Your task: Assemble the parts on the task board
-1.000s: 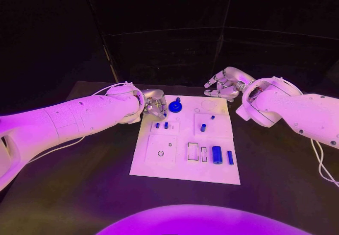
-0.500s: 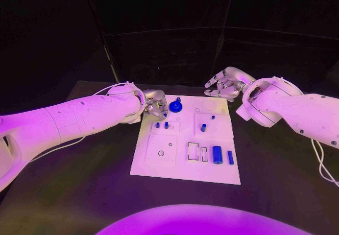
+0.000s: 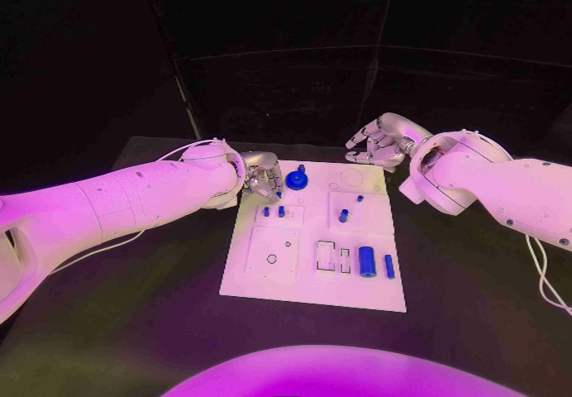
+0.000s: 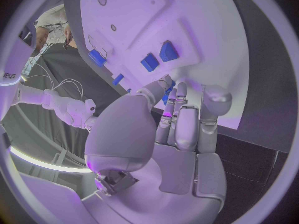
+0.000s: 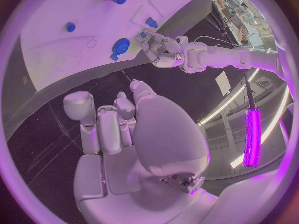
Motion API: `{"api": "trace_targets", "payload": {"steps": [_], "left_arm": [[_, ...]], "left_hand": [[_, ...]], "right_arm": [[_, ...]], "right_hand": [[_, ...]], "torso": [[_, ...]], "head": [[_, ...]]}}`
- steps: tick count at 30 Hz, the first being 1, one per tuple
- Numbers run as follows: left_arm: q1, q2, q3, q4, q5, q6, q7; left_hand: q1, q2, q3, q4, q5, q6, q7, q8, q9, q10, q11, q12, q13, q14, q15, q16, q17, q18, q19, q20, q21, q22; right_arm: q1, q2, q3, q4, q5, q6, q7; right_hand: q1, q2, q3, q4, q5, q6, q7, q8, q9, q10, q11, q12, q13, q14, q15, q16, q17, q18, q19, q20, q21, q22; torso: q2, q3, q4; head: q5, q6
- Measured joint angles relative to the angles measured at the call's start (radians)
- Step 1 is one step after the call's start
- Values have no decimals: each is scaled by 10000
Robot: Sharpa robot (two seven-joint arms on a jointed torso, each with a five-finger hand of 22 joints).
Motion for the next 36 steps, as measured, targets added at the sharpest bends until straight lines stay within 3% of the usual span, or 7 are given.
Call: {"api": "trace_targets", "payload": {"steps": [8,12,14,19,28,32,36], "left_arm": [[-1,-41,0,17,-5,-15,0],[-1,-177,0,98,13,-22,0],[-1,-311,2,173,49,-39,8],[-1,-613,9,340,177,-161,65],[24,-1147,68,596,564,-559,249],[62,-1419,112,716,1186,-967,597],[85,-1845,127,1080,2502,-1551,1454]], "left_hand": [[4,-81,0,0,0,-72,0,-39,1,-35,34,-41,0,0,0,0,-44,-1,0,0,-35,-26],[-121,-288,-78,71,-39,-217,-37,-173,1,-146,103,-174,1,-54,54,-76,-191,0,-48,48,-186,-93],[-248,-415,-247,98,-39,-322,-72,-254,1,-200,88,-231,1,-71,71,-77,-245,0,-48,48,-187,-97],[-334,-598,-642,197,-75,-376,-124,-303,20,-270,51,-273,1,-71,72,-116,-222,0,-48,48,-138,-11],[-328,-591,-816,206,-75,-377,-123,-311,39,-375,87,-320,7,-72,72,-116,-175,-1,-12,84,-93,51],[-82,-346,-844,235,-75,29,-21,-114,115,-367,94,-320,38,-33,110,-97,-279,-2,-12,84,-348,-133],[7,-257,-844,235,-75,240,-51,-63,119,-193,86,-320,45,-161,100,-319,-754,-2,-308,90,-1010,-555]], "right_arm": [[0,-24,0,-23,-4,10,-10],[0,-101,0,-23,-34,84,-62],[0,-153,0,-17,-93,142,-115],[0,-267,-1,-1,-258,276,-243],[0,-684,-15,-6,-600,493,-456],[-35,-827,-19,78,-970,596,-472],[-158,-989,-32,267,-1663,727,-432]], "right_hand": [[0,0,0,0,0,-1,-1,0,0,-135,18,-73,-155,0,0,-88,-104,0,0,0,-117,-130],[288,-156,270,229,0,-113,108,0,-7,-1444,206,-2225,-2509,-3,151,1750,361,320,-827,137,-1533,-2071],[303,-173,364,393,0,-112,107,0,-7,-2031,194,-3121,-3357,1,252,1980,414,556,-1142,235,-2196,-2970],[441,-322,502,613,-70,-91,128,10,11,-2327,213,-4096,-4254,1,252,2006,417,712,-1438,288,-3104,-4103],[563,-585,638,580,-235,475,44,581,180,-2594,196,-5726,-5722,1,251,2006,416,707,-1375,257,-3485,-4420],[994,-535,903,385,-799,677,3,653,177,-2381,140,-6445,-6474,1,252,2006,415,707,-1089,208,-3462,-4384],[1184,-659,1080,300,-1224,750,-39,660,102,-2077,118,-7029,-7073,1,251,2006,415,608,-340,209,-2331,-2808]], "torso": [[1,0,-3],[2,-1,-3],[1,-4,-3],[1,-3,-3],[-9,-2,-5],[-9,6,-13],[-9,4,-12]], "head": [[-3,1],[-35,-8],[-53,-10],[-57,9],[-89,59],[-239,112],[-445,222]]}}
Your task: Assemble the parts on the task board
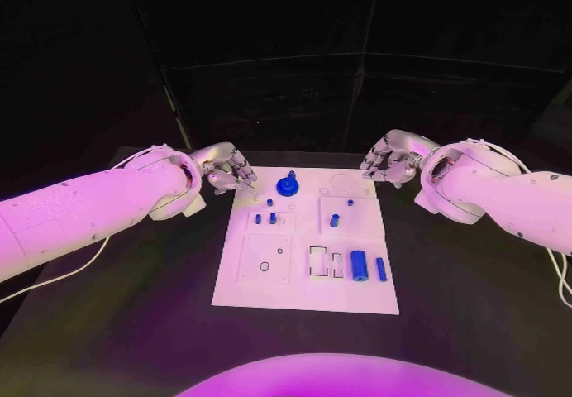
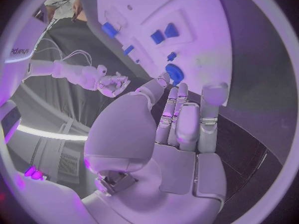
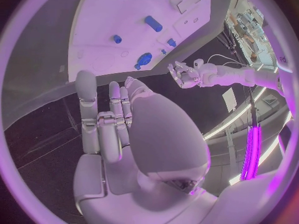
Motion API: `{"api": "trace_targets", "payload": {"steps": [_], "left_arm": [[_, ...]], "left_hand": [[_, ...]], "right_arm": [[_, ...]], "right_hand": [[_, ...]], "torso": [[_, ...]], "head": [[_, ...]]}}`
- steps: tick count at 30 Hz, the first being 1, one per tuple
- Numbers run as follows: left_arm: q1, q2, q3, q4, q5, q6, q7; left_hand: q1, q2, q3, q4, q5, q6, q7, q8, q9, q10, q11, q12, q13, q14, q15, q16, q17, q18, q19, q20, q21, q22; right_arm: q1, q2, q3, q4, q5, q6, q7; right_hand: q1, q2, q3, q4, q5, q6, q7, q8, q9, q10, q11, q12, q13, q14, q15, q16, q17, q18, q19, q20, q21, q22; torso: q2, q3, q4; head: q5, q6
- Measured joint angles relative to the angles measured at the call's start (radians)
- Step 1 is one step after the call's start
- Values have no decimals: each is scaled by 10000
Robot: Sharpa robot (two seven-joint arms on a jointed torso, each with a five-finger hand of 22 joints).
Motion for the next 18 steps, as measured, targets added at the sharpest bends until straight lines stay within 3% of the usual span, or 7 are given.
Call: {"api": "trace_targets", "payload": {"steps": [2,5,8,10,14,18], "left_arm": [[7,-163,0,205,854,-259,487],[25,-325,-29,567,2772,-605,1354],[27,-384,-150,946,4924,-792,2172],[12,-399,-196,1154,6074,-839,2604],[-25,-417,-250,1480,7925,-858,3319],[-45,-421,-264,1659,9007,-853,3758]], "left_hand": [[21,22,19,19,0,73,2,24,-7,40,-4,0,0,-318,-13,-434,-763,168,-387,2,-861,-550],[-102,145,-29,200,0,107,35,24,-43,110,0,0,0,-865,12,-1195,-2042,389,-1042,28,-2291,-1453],[-140,182,-94,265,0,123,50,24,-64,110,0,-69,-3,-1346,35,-1832,-3087,389,-1334,48,-2800,-1771],[-144,187,-122,349,0,123,50,24,-64,110,0,-69,-11,-1758,70,-2369,-3926,387,-1485,94,-3040,-1918],[-182,224,-164,390,0,123,50,-16,-63,110,0,-69,-11,-2026,84,-2767,-4536,387,-1534,102,-3213,-2056],[-182,224,-190,416,0,123,50,-16,-63,110,0,-69,-11,-2092,79,-2867,-4721,385,-1579,117,-3285,-2113]], "right_arm": [[-70,-58,-8,66,-374,48,37],[-223,-94,-17,158,-1009,74,107],[-436,-78,-26,217,-1574,63,183],[-574,-23,-36,216,-1877,48,222],[-764,167,-41,187,-2406,-1,306],[-877,359,-39,92,-2745,-24,371]], "right_hand": [[21,-21,82,-48,-55,37,-37,-90,-47,62,6,-222,-224,0,0,0,0,-148,213,18,446,598],[79,-79,153,-68,-55,57,-19,-200,-90,61,6,-532,-520,0,-1,0,-1,-148,253,23,717,938],[118,-118,220,-82,-55,87,-25,-297,-117,58,9,-768,-749,0,-1,0,-1,-146,290,60,892,1135],[118,-118,280,-88,-55,84,-21,-380,-129,-37,104,-950,-910,-2,79,0,-1,-146,290,60,948,1211],[128,-212,334,-87,-55,-25,87,-551,-150,-221,282,-1265,-1181,-14,164,0,-1,-144,287,134,1064,1328],[102,-238,426,-121,-9,-77,140,-671,-150,-339,327,-1431,-1398,-35,215,0,-2,-145,289,211,1213,1466]], "torso": [[1,-5,-1],[2,-5,-2],[6,-5,-4],[10,-9,-4],[10,-11,-3],[9,-5,-3]], "head": [[-131,34],[-270,65],[-376,122],[-464,145],[-588,164],[-573,198]]}}
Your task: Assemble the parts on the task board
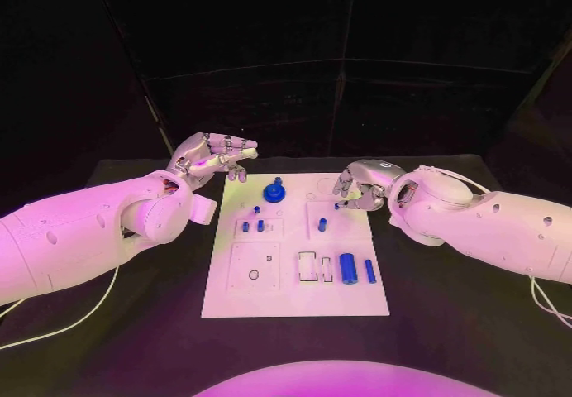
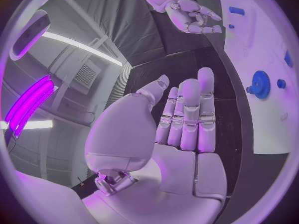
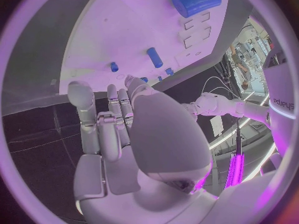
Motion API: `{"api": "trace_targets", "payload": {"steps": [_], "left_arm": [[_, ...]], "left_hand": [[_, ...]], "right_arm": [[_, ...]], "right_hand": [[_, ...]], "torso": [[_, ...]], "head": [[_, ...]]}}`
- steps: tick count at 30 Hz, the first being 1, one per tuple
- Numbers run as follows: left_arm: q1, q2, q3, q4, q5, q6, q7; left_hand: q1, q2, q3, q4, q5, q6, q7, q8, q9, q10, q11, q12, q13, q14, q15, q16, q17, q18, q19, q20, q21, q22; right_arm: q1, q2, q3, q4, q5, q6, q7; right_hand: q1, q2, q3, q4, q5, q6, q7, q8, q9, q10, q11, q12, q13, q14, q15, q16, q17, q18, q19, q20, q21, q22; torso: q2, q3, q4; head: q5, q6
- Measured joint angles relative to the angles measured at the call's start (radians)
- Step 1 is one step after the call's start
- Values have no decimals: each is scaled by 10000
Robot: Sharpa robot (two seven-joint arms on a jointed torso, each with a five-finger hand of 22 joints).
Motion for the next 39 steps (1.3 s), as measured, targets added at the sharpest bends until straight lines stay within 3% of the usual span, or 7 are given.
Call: {"api": "trace_targets", "payload": {"steps": [6,15,33,39], "left_arm": [[-29,-7,-14,253,851,-2,297],[-55,-18,-38,486,1337,9,423],[-61,-30,-90,317,1562,81,461],[-61,-30,-91,204,1578,115,460]], "left_hand": [[10,10,-70,70,0,-128,127,-87,-22,-295,178,0,-9,-328,111,-202,-198,-2,-180,75,-290,-166],[44,44,-128,67,0,-128,127,-87,-22,-327,178,0,-8,-392,105,-203,-225,-2,-179,74,-348,-237],[80,79,-127,66,1,-128,126,-86,-20,-327,178,0,-7,-428,142,-202,-234,-5,-212,108,-419,-272],[80,79,-155,39,1,-164,162,-86,-19,-363,214,48,-7,-427,142,-202,-249,-6,-212,108,-419,-287]], "right_arm": [[-100,287,2,-260,-290,12,24],[-182,523,3,-542,-467,61,-9],[-326,795,1,-926,-657,388,-173],[-355,814,-1,-996,-720,538,-220]], "right_hand": [[-18,-95,36,-36,109,-24,24,-69,1,0,0,-88,-152,35,35,0,0,1,6,18,112,174],[-53,-130,137,-28,118,-2,69,-105,7,40,39,-147,-317,-1,71,0,-2,2,10,82,231,292],[-52,-130,558,-227,8,108,117,-288,13,121,110,-385,-778,36,106,0,-3,4,-60,152,429,428],[-52,-130,752,-390,-19,294,93,-288,42,304,24,-384,-909,36,106,0,-3,3,-60,152,482,479]], "torso": [[5,1,9],[10,-5,25],[5,1,12],[5,1,12]], "head": [[-2,12],[-62,-53],[-66,-65],[-64,-104]]}}
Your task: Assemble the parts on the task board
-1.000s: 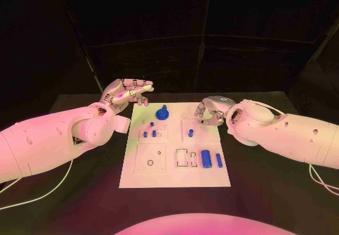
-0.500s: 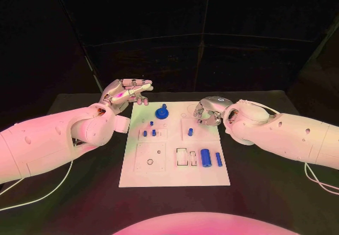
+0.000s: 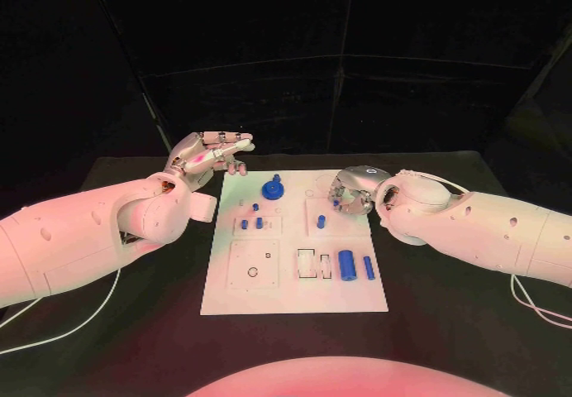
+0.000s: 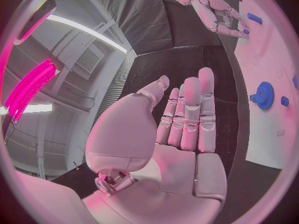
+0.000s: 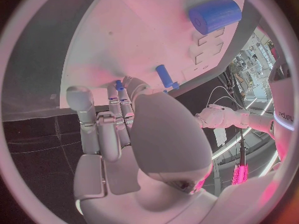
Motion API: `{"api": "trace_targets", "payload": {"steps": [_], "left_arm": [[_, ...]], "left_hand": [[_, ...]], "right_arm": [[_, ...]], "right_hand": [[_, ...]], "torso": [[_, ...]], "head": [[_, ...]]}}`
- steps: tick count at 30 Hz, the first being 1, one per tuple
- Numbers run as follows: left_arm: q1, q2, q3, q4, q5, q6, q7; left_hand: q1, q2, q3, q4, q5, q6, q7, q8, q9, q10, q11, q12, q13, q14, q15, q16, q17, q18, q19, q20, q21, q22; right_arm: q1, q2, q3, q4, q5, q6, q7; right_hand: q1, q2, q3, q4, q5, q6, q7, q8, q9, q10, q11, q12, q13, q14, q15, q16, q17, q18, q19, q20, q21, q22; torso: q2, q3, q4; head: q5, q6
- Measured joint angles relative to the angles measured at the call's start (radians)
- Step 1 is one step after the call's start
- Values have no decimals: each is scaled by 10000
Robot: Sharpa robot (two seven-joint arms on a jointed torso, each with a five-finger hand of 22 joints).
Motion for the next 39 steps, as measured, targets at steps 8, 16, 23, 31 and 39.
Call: {"api": "trace_targets", "payload": {"steps": [8,16,23,31,39], "left_arm": [[0,-1,-1,-93,11,37,-2],[0,-4,-1,-120,16,55,-17],[0,3,-2,-141,19,66,-32],[0,4,-2,-161,23,75,-59],[1,-1,-2,-166,27,88,-81]], "left_hand": [[51,51,0,0,0,0,0,0,1,0,0,0,0,-37,-36,-52,-9,0,0,0,0,-20],[51,51,1,0,0,0,-1,0,1,0,0,38,9,-36,-36,-52,-12,0,0,0,-46,-34],[106,105,1,0,0,0,-1,0,2,-36,-36,38,8,-72,0,-52,-18,-1,0,0,-46,-49],[106,105,1,0,0,0,-1,1,2,-72,0,38,8,-72,1,-52,-26,-1,0,0,-45,-57],[106,104,1,0,0,0,-1,0,2,-71,0,77,7,-72,1,-51,-26,-2,0,0,-83,-68]], "right_arm": [[-3,34,29,-16,-66,89,0],[-9,52,39,-37,-192,100,-62],[-28,105,45,-30,-347,59,-179],[-72,89,26,42,-469,-145,-318],[-112,-76,4,272,-497,-346,-409]], "right_hand": [[33,33,367,-290,-143,339,-116,0,29,395,-117,-1,-168,0,-77,0,-1,1,-38,-38,172,180],[172,172,1196,-980,-748,714,-196,0,27,817,-208,-26,-335,-19,-272,0,6,-160,-17,-198,405,404],[-97,299,1598,-1384,-935,929,-230,-1,24,1022,-278,-24,-393,18,-309,0,7,-158,56,-271,560,622],[-254,275,1681,-1468,-938,998,-232,-9,21,1100,-311,-24,-393,-17,-344,0,5,-157,91,-306,642,741],[-651,275,1694,-1481,-1088,1033,-268,-27,9,1133,-345,-22,-405,-18,-344,0,4,-156,91,-306,675,775]], "torso": [[0,-2,0],[0,-3,-7],[0,-2,-18],[0,0,-19],[-2,3,-19]], "head": [[21,-22],[1,-40],[-27,-51],[-103,-57],[-124,-59]]}}
